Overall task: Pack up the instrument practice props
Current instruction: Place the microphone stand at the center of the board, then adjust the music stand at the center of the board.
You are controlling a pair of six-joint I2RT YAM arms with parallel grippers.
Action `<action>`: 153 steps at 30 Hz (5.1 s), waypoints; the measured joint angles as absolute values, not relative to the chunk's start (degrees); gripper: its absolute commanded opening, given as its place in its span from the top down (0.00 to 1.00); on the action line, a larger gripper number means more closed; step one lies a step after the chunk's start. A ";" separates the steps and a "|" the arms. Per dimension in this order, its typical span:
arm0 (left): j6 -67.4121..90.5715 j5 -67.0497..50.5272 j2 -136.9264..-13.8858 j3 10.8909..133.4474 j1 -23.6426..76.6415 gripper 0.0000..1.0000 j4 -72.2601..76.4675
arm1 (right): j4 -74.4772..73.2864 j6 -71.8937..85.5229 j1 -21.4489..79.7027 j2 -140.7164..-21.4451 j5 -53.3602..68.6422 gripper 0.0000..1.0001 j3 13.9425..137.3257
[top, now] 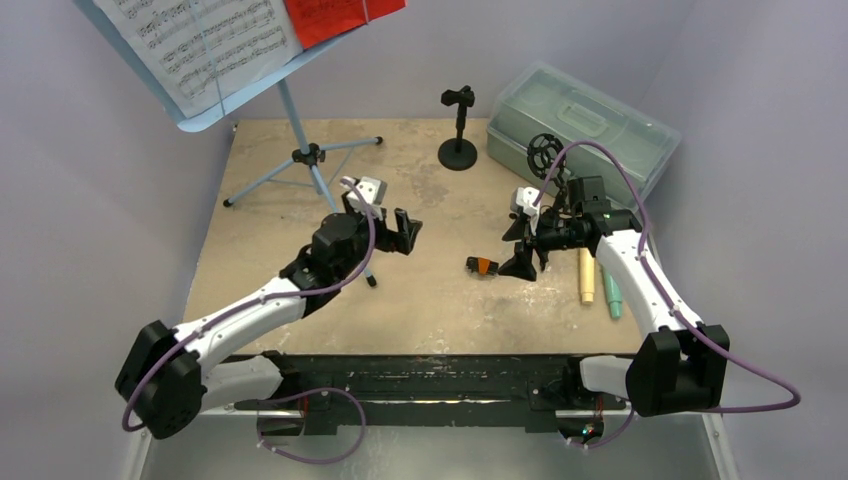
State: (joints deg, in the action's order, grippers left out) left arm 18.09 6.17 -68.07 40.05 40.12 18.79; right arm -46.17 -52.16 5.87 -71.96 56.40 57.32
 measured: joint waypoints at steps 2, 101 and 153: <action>18.68 9.67 -64.51 37.95 39.97 0.01 17.21 | -46.15 -52.18 5.87 -71.96 56.38 0.15 57.32; 27.38 27.77 -82.63 49.76 30.30 1.00 -2.09 | -47.44 -55.18 5.82 -71.92 56.66 0.16 57.30; 21.96 1.15 -74.46 45.84 33.89 0.10 4.95 | -50.24 -58.76 5.74 -71.90 56.73 0.16 57.30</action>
State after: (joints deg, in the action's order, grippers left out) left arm 21.96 1.15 -74.46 45.84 33.89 4.95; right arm -50.24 -58.76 5.74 -71.90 56.73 57.30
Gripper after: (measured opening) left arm 0.768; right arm 0.841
